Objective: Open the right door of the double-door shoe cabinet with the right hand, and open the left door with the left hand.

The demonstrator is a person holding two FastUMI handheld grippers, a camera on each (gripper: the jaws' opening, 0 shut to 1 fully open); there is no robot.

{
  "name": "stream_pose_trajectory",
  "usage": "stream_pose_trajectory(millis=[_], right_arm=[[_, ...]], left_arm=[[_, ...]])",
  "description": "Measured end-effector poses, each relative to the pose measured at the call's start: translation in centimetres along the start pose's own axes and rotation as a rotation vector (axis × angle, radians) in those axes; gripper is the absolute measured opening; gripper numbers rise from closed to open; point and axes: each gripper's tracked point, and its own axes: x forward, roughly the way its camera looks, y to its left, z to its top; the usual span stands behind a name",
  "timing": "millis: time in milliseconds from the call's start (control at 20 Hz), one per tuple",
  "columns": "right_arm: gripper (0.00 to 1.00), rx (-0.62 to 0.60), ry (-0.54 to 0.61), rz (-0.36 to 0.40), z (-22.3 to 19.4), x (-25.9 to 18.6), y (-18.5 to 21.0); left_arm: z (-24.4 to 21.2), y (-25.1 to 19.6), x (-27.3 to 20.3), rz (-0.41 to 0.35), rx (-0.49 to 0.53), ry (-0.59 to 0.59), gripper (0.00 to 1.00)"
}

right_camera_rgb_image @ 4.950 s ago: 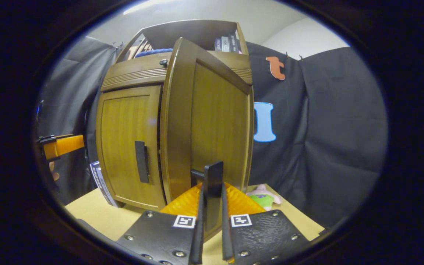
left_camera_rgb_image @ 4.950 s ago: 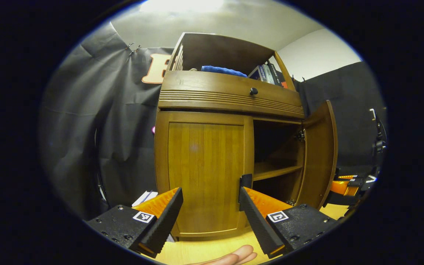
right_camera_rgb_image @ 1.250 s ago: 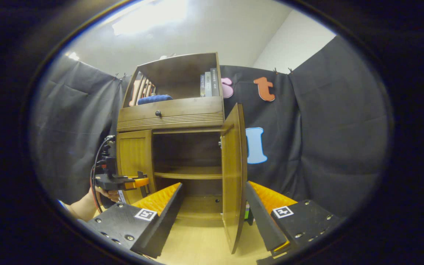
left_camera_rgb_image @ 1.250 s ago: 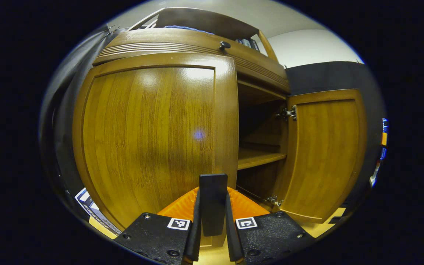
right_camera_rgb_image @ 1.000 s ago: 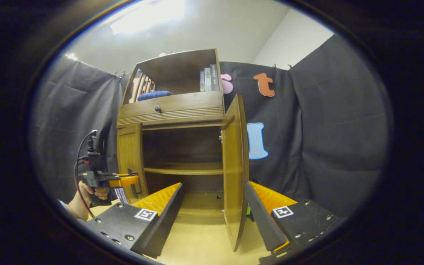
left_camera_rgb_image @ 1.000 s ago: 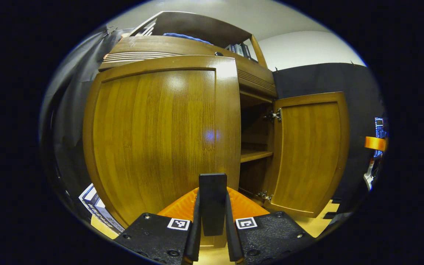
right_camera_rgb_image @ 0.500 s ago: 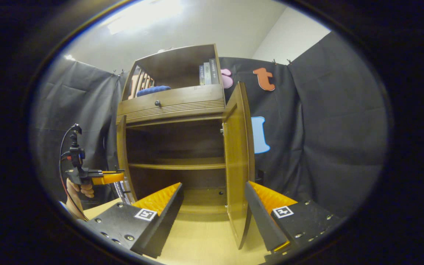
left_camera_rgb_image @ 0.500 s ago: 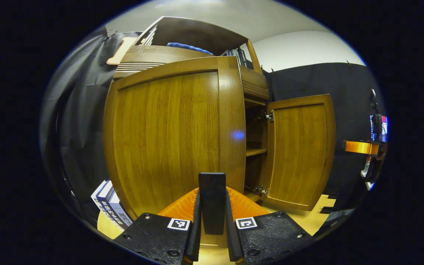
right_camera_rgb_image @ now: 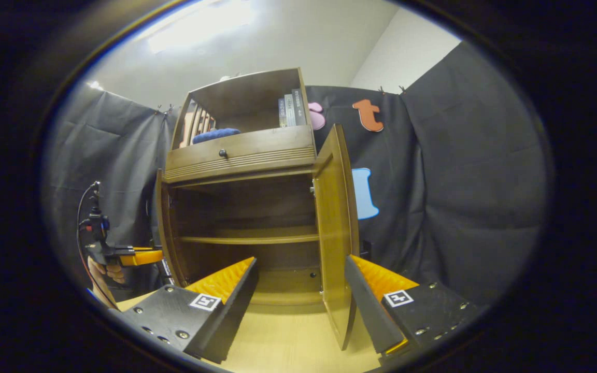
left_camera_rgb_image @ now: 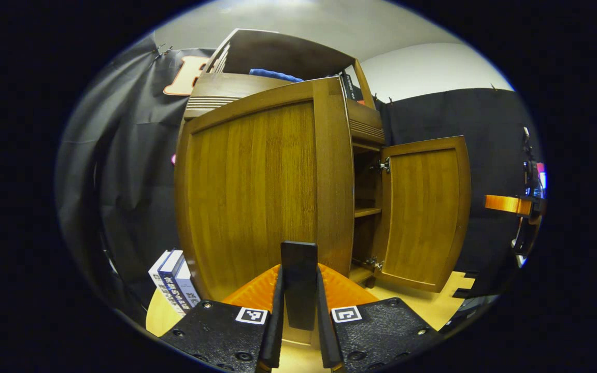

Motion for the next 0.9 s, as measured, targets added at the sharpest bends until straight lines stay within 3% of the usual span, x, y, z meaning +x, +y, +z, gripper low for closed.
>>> stream_pose_trajectory(millis=[150, 200, 450, 650, 750, 800, 900], right_arm=[[0.94, 0.011, -0.004, 0.016, -0.2, -0.3, 1.0], [0.98, 0.007, 0.001, 0.026, -0.5, -0.3, 1.4], [1.00, -0.061, 0.030, 0.066, -1.3, -0.6, 3.5], [0.94, -0.015, -0.005, 0.131, -0.3, -1.3, 5.9], [1.00, -0.014, -0.013, 0.148, 0.1, -1.4, 7.0], [0.94, -0.027, -0.015, 0.149, 0.1, -1.4, 7.3], [0.98, -0.040, -0.018, 0.163, 0.1, -1.7, 8.0]], left_arm=[[0.0, 1.0, -1.4, 0.050, 0.026, 0.002, 0.31], [0.0, 1.2, -1.8, 0.063, 0.029, 0.002, 0.31], [0.3, 2.8, -3.7, 0.134, 0.033, -0.007, 0.31], [0.2, 3.4, -4.3, 0.162, 0.025, -0.013, 0.26], [0.3, 3.8, -4.8, 0.171, 0.031, -0.017, 0.26], [0.2, 4.1, -5.1, 0.178, 0.033, -0.016, 0.25], [0.2, 4.9, -5.7, 0.197, 0.041, -0.018, 0.23]])
